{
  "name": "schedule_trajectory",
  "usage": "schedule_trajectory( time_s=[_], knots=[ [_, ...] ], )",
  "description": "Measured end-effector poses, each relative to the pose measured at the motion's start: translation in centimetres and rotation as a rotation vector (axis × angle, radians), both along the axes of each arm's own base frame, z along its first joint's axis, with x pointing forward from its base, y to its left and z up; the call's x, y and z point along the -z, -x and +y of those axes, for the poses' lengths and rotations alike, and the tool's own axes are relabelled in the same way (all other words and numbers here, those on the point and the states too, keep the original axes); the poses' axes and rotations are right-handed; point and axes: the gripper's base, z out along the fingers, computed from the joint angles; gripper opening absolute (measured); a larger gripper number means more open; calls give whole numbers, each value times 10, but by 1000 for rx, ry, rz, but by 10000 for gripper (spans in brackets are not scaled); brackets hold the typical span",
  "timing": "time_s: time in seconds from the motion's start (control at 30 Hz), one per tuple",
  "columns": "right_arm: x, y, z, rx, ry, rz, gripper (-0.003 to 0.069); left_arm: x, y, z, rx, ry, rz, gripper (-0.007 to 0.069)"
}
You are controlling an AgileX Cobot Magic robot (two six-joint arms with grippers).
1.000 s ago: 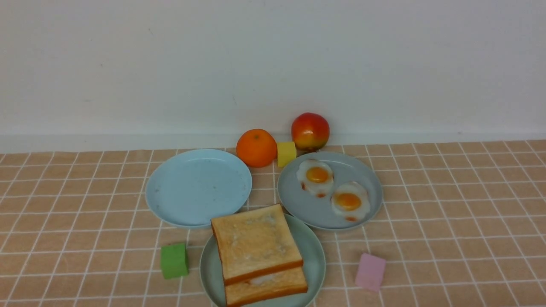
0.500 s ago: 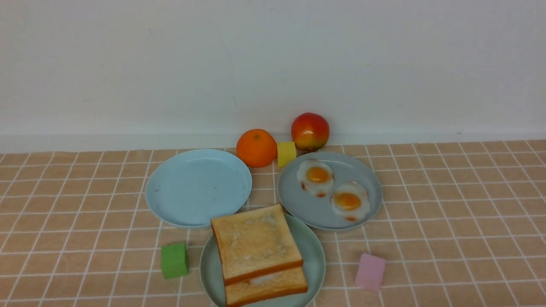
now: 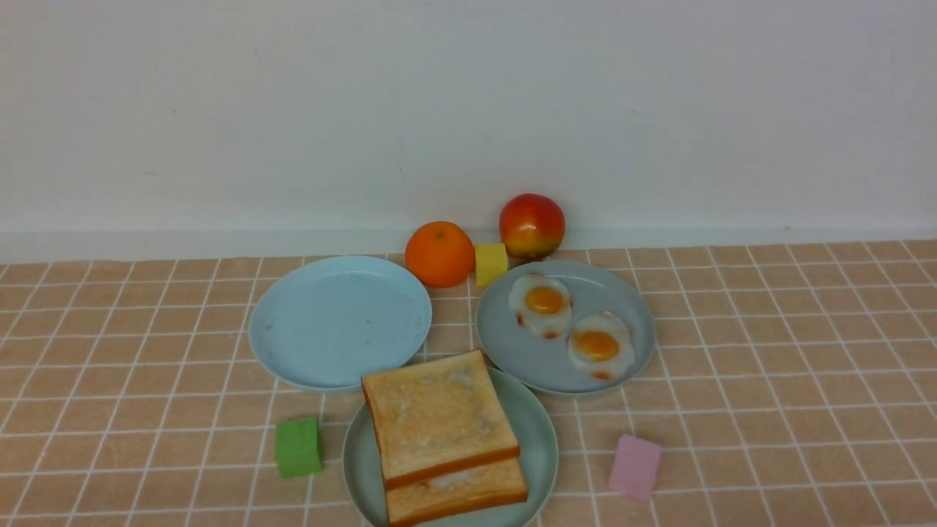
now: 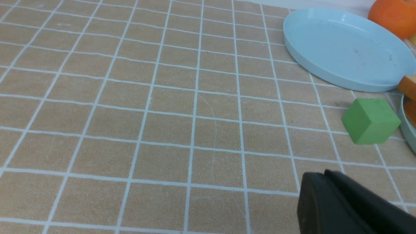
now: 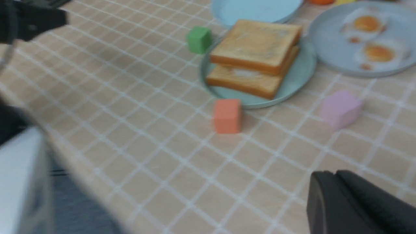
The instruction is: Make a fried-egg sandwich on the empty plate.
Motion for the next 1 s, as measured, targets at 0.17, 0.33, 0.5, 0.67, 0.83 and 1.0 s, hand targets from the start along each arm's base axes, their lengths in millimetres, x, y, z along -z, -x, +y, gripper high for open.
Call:
schedule_trajectory(
  time_s=[0.17,0.33,0.5,0.67,0.83,1.0],
  knots=[
    [-1,-9,-12,224,90,-154,57,0,0,0,0,0,0,26],
    [17,-20,-20,465,25,-227,64,0,0,0,0,0,0,33],
    [71,-39,-22,566,27,-145,71,0,0,0,0,0,0,38],
    [110,-47,-24,594,57,-102,78,0,0,0,0,0,-1,39],
    [110,-48,-24,601,44,-130,85,0,0,0,0,0,-1,44],
    [109,-48,-24,605,43,-133,88,0,0,0,0,0,-1,50]
  ],
)
